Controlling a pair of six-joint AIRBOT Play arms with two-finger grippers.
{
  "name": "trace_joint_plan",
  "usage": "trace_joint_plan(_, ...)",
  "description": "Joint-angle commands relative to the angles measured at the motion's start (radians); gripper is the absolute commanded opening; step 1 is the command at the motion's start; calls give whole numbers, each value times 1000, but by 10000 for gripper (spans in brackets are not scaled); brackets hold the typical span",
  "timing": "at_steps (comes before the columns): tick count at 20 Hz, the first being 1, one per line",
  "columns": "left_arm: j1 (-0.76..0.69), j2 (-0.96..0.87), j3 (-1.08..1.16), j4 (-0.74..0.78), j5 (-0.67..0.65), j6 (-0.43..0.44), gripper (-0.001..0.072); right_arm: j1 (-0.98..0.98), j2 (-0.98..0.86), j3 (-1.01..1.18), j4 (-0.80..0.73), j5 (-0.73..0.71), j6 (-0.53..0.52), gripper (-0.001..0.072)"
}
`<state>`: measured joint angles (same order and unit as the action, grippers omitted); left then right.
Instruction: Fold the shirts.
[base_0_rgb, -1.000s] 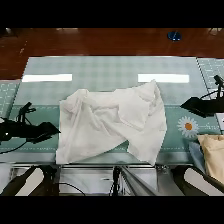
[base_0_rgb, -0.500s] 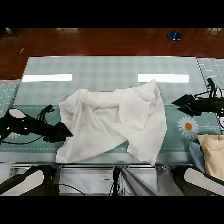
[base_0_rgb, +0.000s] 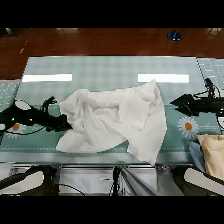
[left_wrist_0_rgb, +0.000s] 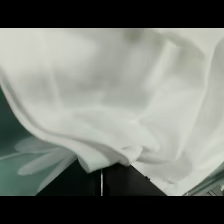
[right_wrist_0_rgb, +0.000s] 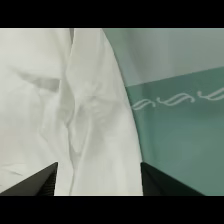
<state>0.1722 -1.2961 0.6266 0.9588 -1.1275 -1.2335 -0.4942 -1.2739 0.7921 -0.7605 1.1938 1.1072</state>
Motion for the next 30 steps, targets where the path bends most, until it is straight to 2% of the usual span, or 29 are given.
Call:
trace_joint_plan(1,-2,13,66,-10,-27,14,21,0,-16,-14,-39,11,6,587)
trace_joint_plan(4,-2,20,100,-10,-49,14,21,60,-73,-50,-53,-15,6,586)
trace_joint_plan(7,-2,24,113,-10,-68,14,21,201,-138,-60,-50,-108,42,567)
trace_joint_plan(8,-2,25,116,-10,-71,14,21,246,-153,-60,-50,-148,69,502)
trace_joint_plan(9,-2,26,118,-10,-71,14,21,287,-166,-60,-49,-188,100,355)
trace_joint_plan(10,-2,26,122,-10,-71,15,21,323,-171,-60,-45,-222,112,124)
trace_joint_plan(11,-2,27,128,-9,-75,19,21,344,-168,-56,-39,-238,112,23)
trace_joint_plan(13,0,34,164,-7,-104,48,20,341,-154,-10,-34,-183,101,22)
trace_joint_plan(16,42,85,298,-10,-158,48,20,284,-23,116,-34,-78,56,21)
trace_joint_plan(20,123,203,582,-34,-168,5,20,194,224,353,-33,-82,62,19)
trace_joint_plan(24,150,298,955,-112,-168,-44,20,171,358,624,-34,-86,102,18)
trace_joint_plan(28,151,340,1347,-119,-167,-52,20,171,380,931,-34,-94,175,18)
trace_joint_plan(30,151,348,1509,-95,-165,-100,20,171,380,1074,-35,-116,224,18)
